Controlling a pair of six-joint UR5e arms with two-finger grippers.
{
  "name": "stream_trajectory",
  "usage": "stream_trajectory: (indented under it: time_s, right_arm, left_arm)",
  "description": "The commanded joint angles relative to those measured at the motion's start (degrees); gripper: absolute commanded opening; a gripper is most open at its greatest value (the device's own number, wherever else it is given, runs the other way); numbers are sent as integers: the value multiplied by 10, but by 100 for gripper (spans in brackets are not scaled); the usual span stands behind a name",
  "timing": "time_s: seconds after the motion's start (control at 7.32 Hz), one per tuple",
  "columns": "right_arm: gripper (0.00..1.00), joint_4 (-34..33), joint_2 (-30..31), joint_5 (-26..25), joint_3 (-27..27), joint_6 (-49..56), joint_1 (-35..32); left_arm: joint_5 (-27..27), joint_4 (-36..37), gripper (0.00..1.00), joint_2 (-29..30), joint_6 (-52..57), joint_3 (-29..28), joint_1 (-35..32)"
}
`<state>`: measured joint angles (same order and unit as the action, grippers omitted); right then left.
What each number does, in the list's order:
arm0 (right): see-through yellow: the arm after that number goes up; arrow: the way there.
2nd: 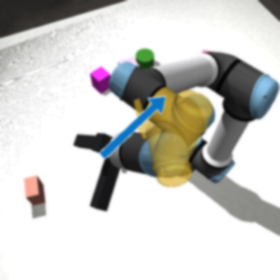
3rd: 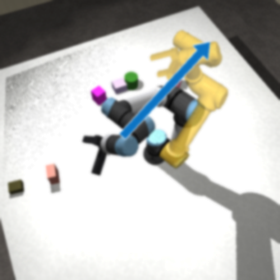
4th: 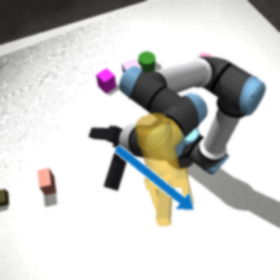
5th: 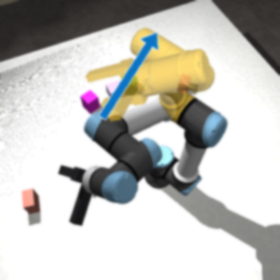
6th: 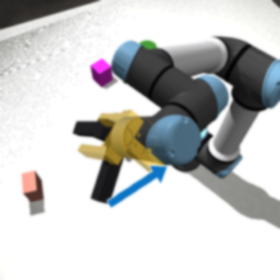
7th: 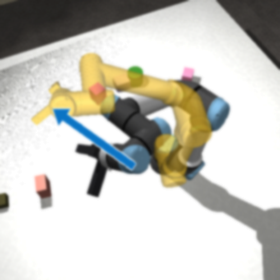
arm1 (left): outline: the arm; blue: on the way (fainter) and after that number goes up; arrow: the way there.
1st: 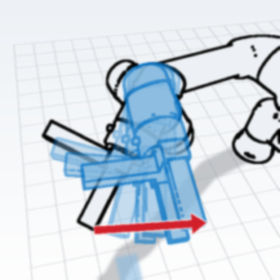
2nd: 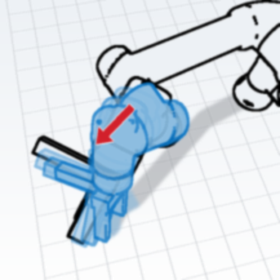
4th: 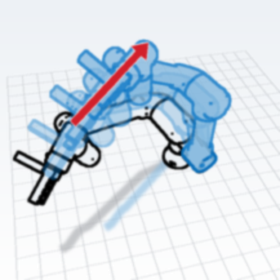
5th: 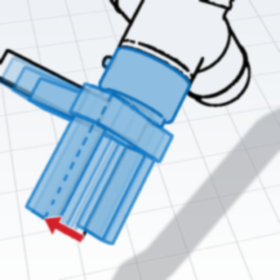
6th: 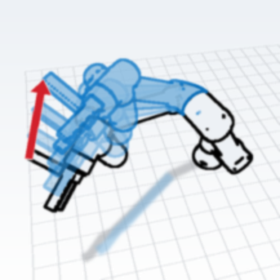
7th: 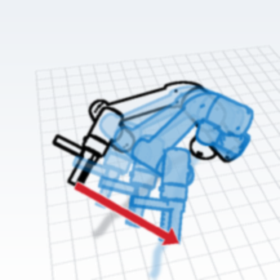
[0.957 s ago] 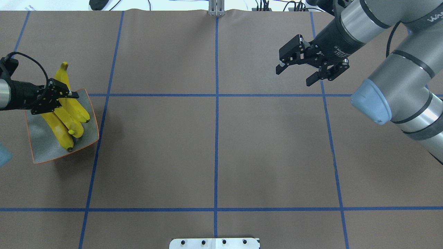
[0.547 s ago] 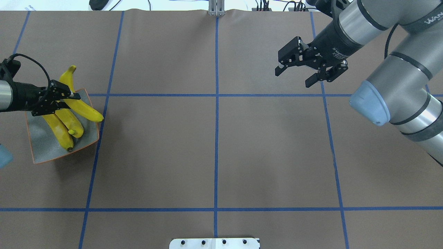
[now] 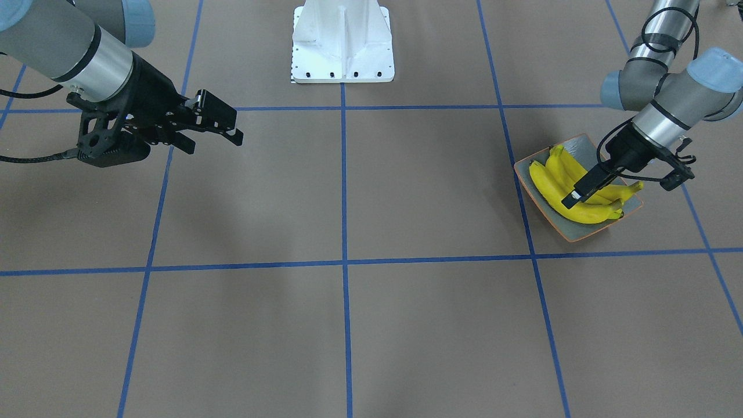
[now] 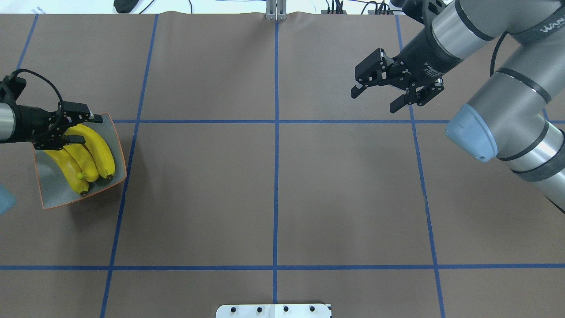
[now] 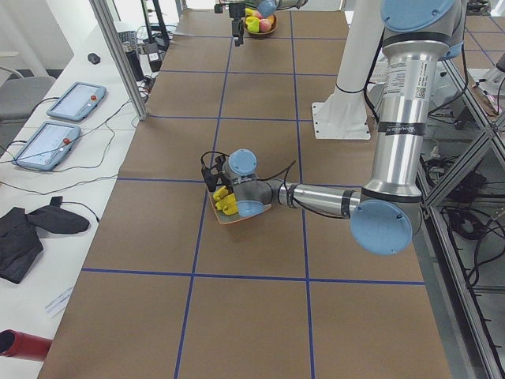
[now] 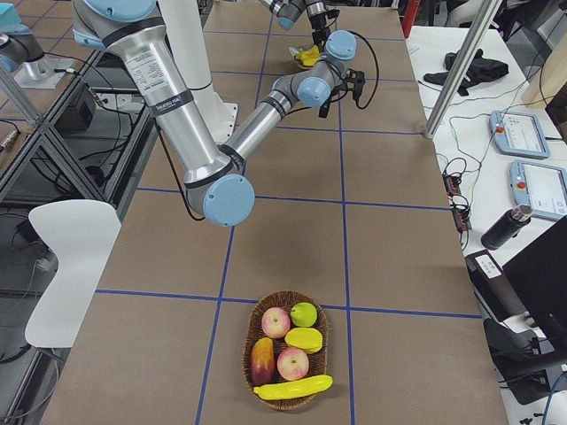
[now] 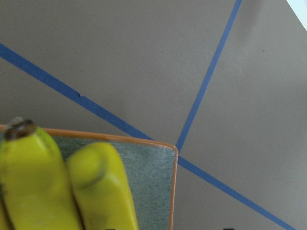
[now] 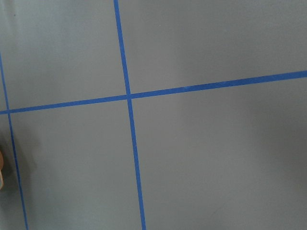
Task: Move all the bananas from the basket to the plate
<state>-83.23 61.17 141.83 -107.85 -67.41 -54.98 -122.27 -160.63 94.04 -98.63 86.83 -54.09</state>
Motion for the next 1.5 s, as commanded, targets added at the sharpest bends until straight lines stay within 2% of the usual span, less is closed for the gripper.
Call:
stream_trajectory:
  time_s: [0.0,0.27,0.55,0.68,0.96,1.23,1.37]
  right_arm:
    - [100,-1,2,0,-1,0,-8]
    - [100,-1,19,-2,-3,18,-38]
    - [100,-1,87,-50,-3,122,-75]
    - [100,-2,132,-81,-1,190,-86]
    - [100,-2,219,-130,14,349,-121]
    - [100,-3,278,-146,57,522,-202]
    - [100,-3,300,-146,85,606,-259]
  left_arm:
    - [-46,1,99,2,14,4,-28]
    - [-127,2,99,4,21,4,-101]
    - [-138,11,99,6,71,8,-138]
    - [-137,53,99,6,146,10,-159]
    - [-132,187,99,11,297,36,-194]
    - [-123,309,99,20,433,66,-217]
    - [-109,324,99,27,456,69,-218]
